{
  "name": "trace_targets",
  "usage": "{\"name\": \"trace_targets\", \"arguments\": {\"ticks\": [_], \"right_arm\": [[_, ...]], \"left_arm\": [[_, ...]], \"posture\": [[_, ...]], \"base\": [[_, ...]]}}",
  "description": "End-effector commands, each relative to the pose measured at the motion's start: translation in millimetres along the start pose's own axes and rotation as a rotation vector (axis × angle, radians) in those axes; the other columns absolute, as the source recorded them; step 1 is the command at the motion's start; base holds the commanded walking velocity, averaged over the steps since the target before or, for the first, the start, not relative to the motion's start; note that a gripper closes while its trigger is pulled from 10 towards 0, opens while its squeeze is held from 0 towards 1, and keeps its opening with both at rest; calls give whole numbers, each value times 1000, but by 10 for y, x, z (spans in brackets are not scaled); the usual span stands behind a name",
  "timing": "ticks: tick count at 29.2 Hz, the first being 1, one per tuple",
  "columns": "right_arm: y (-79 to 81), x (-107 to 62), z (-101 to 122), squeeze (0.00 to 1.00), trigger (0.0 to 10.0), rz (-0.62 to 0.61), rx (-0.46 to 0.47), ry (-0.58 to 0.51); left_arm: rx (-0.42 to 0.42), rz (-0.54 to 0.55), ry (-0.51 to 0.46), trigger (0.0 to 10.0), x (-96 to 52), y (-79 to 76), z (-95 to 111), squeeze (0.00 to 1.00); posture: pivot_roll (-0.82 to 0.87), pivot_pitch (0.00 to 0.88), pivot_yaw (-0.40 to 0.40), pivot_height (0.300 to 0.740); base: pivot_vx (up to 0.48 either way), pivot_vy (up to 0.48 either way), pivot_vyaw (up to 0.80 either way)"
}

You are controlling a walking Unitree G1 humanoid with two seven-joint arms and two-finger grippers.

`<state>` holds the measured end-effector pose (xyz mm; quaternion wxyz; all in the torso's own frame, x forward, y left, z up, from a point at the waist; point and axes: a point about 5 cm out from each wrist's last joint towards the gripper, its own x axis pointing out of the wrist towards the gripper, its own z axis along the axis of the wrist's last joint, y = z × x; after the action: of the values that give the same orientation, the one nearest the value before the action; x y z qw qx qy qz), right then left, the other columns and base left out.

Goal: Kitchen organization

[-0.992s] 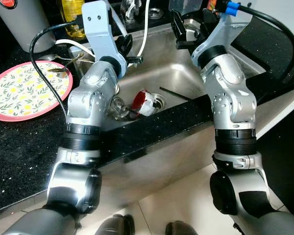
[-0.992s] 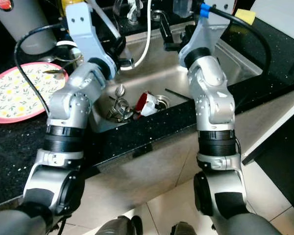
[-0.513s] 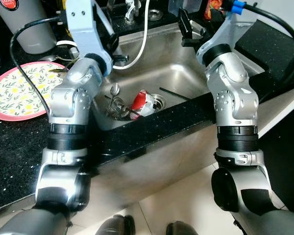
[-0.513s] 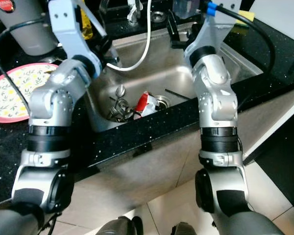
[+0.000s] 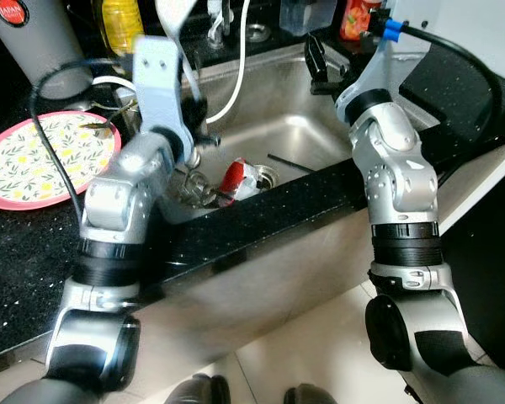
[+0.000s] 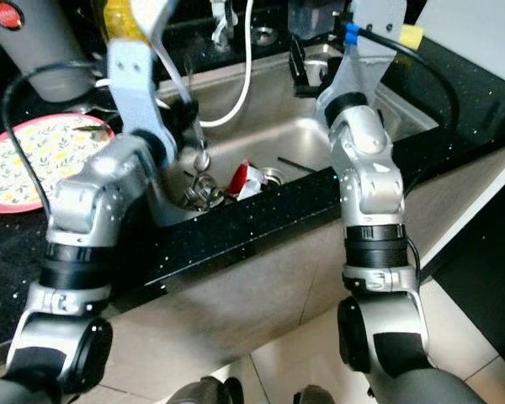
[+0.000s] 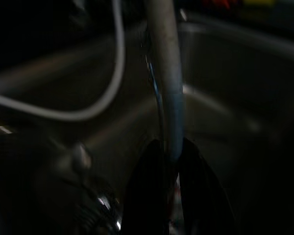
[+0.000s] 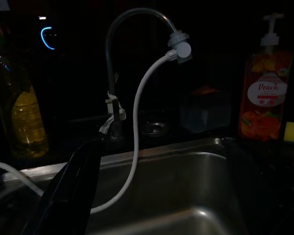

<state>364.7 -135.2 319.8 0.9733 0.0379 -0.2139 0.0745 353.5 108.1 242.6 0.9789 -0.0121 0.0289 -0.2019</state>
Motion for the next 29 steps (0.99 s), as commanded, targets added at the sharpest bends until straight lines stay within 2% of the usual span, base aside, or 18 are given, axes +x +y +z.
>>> {"name": "trace_targets", "arguments": {"ticks": [1,3,6,8,12,18,19,24,25,29], "right_arm": [[-39,-2,-1,0,10000,-15,-3,-6],[-25,-14,10,0,10000,-2,-20,-18],[-20,-15,16,0,10000,1,-24,-23],[-35,-9,8,0,10000,-19,-15,-26],[-26,-12,-6,0,10000,-22,-11,-26],[-36,-10,-2,0,10000,-28,-10,-27],[-53,-13,-6,0,10000,-38,-9,-26],[-49,-10,13,0,10000,-42,-9,-29],[-46,-11,19,0,10000,-41,-9,-31],[-50,-33,14,0,10000,-49,-5,-32]], "left_arm": [[-25,-37,56,10000,24,-58,-167,0],[-50,-53,78,10000,22,-108,-275,0],[-46,-55,84,10000,17,-118,-299,0],[-7,-37,100,10000,8,-85,-317,0],[7,-35,109,10000,12,-66,-328,0],[-1,-33,108,10000,19,-70,-328,0],[-25,1,101,10000,32,-38,-335,0],[-32,40,102,10000,58,16,-345,0],[-32,49,91,10000,67,26,-339,1000],[-16,51,36,10000,68,13,-264,1000]], "posture": [[11,0,22,740],[8,0,24,740],[13,0,24,740],[24,0,25,740],[23,0,31,740],[17,0,36,740],[8,0,42,740],[-4,0,50,740],[-7,0,55,740],[-10,0,60,740]], "base": [[0,0,0],[0,0,0],[0,0,0],[0,0,0],[0,0,0],[0,0,0],[0,0,0],[0,0,0],[0,0,0],[0,0,0]]}}
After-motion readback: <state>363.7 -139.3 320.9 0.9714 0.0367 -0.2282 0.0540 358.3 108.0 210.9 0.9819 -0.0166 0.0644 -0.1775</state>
